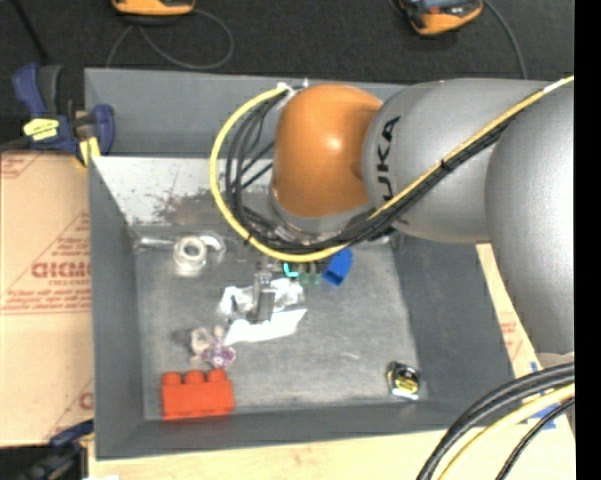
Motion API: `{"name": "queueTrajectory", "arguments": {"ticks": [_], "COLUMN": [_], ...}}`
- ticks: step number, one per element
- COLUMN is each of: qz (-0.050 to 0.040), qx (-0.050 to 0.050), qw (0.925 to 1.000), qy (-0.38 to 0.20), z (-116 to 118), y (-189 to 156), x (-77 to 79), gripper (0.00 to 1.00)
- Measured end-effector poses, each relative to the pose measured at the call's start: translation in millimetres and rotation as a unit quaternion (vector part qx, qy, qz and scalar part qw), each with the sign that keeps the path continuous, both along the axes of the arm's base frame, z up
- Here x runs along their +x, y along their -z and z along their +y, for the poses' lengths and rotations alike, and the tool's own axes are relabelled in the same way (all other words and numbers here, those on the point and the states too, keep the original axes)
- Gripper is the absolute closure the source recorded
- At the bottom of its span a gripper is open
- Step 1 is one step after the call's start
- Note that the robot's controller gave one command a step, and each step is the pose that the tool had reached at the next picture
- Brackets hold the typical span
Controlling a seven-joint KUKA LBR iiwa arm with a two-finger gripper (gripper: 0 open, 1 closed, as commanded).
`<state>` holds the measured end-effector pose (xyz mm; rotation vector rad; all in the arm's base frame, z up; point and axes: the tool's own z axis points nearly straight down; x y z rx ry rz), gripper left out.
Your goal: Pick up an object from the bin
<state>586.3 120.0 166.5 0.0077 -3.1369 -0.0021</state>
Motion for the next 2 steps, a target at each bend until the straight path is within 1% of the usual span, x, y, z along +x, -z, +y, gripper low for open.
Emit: {"name": "queueTrajectory", "arguments": {"ticks": [1,2], "qz": [-0.0031,-0.0046], "qx": [-0.001,-0.001], "qw": [0.9872,0.9662], "qy": [-0.160,-0.258], "z": [-53.1,-53.2], "y": [96.9,64.8], "x": [-17.6,-36.3], "gripper": [0.00,0.00]}}
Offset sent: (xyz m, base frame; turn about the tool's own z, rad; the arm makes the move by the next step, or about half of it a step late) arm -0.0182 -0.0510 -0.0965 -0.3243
